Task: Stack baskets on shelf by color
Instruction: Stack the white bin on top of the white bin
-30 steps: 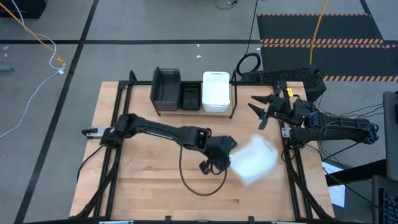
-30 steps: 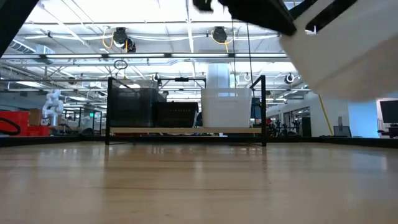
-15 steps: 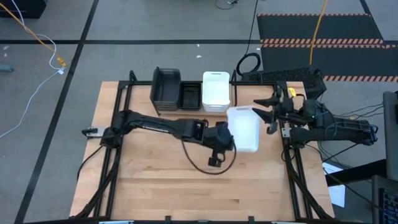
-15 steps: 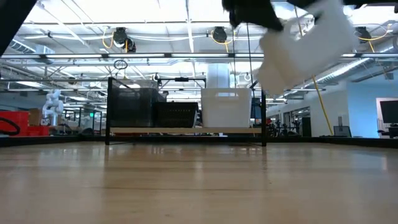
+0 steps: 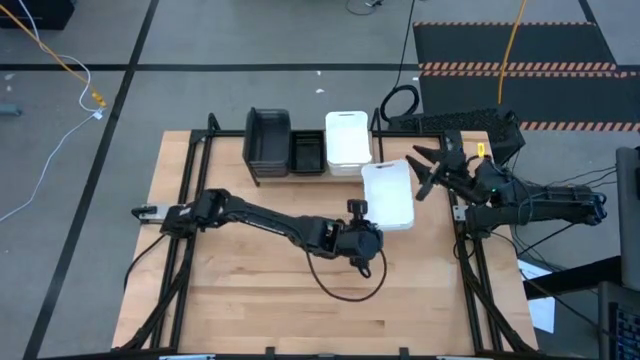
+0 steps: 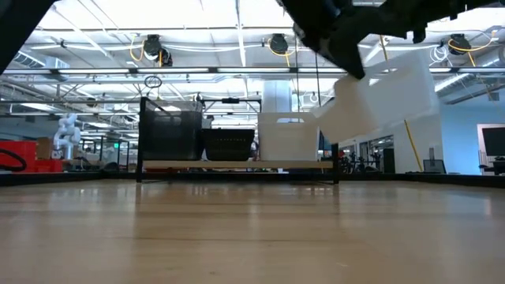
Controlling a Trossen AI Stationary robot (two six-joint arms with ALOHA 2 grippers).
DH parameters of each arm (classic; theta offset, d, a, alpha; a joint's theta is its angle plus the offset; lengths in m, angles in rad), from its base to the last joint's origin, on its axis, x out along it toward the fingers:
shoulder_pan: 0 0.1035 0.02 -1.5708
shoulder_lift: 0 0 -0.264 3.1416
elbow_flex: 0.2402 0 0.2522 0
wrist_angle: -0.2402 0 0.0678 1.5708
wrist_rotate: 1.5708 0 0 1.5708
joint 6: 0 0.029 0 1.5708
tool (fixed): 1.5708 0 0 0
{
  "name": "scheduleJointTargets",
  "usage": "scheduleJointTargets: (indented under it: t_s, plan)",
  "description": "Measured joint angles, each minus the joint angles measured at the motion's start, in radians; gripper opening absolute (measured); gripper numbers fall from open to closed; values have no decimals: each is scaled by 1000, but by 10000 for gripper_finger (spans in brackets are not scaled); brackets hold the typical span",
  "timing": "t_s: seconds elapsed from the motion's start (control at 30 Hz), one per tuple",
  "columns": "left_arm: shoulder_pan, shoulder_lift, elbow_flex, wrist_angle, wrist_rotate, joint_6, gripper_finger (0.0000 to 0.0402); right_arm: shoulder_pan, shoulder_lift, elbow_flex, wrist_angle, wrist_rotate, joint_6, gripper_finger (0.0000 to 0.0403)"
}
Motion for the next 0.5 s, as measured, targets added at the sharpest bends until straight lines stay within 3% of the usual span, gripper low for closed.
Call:
scheduleJointTargets:
  t_s: [0.3,0.4,0.5]
  plan:
    - [-18,0,0,113,39,214,6,88,32,30,-1,175,-35,159]
    - [-21,0,0,120,-33,239,6,129,22,30,2,272,-53,159]
    - [-12,0,0,148,-183,285,6,180,20,30,14,410,-105,159]
